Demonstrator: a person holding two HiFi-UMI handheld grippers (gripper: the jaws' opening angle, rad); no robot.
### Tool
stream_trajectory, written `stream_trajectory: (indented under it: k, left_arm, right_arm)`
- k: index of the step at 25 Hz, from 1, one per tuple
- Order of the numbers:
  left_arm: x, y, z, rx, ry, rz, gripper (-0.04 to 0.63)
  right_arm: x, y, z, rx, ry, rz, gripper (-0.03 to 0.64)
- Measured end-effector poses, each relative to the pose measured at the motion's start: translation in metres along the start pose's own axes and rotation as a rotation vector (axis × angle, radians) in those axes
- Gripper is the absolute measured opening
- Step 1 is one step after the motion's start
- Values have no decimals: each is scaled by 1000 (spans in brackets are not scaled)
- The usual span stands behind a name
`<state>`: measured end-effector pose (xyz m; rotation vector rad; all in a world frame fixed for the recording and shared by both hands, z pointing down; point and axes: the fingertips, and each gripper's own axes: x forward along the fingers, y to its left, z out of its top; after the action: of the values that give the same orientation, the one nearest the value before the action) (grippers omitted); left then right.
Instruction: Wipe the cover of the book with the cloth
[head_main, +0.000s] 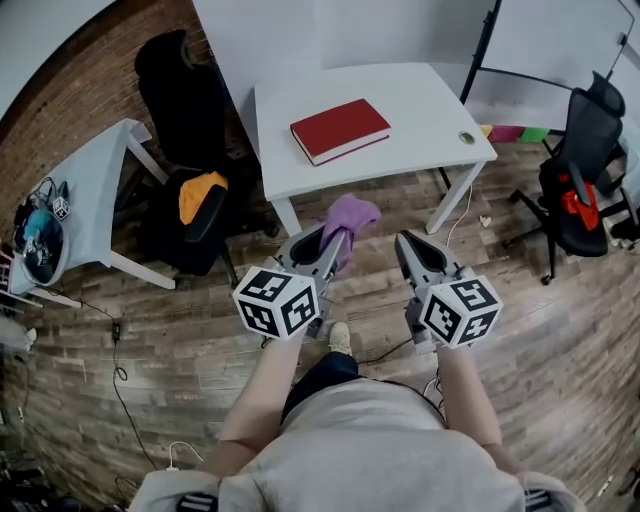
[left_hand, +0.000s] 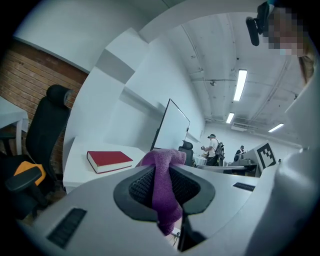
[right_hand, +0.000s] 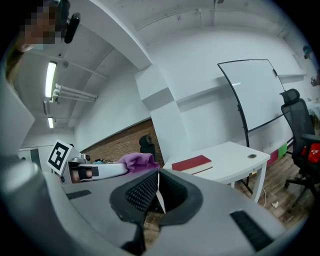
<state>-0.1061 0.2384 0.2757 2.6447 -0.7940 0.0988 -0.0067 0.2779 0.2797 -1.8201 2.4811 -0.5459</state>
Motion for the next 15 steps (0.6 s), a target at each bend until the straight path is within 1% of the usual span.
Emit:
stream_trajectory:
  k: [6,11,15]
  left_arm:
    - [33,41,19,8,13,-25,78]
    - [52,78,34,9,17,-39,78]
    - [69,96,39,10,23,-54,78]
  right_arm:
    - [51,-17,18,8,-14,-17,23]
    - [91,-22,27,-17,-7,-28,23]
    - [113,-33,29,-10,-6,-39,23]
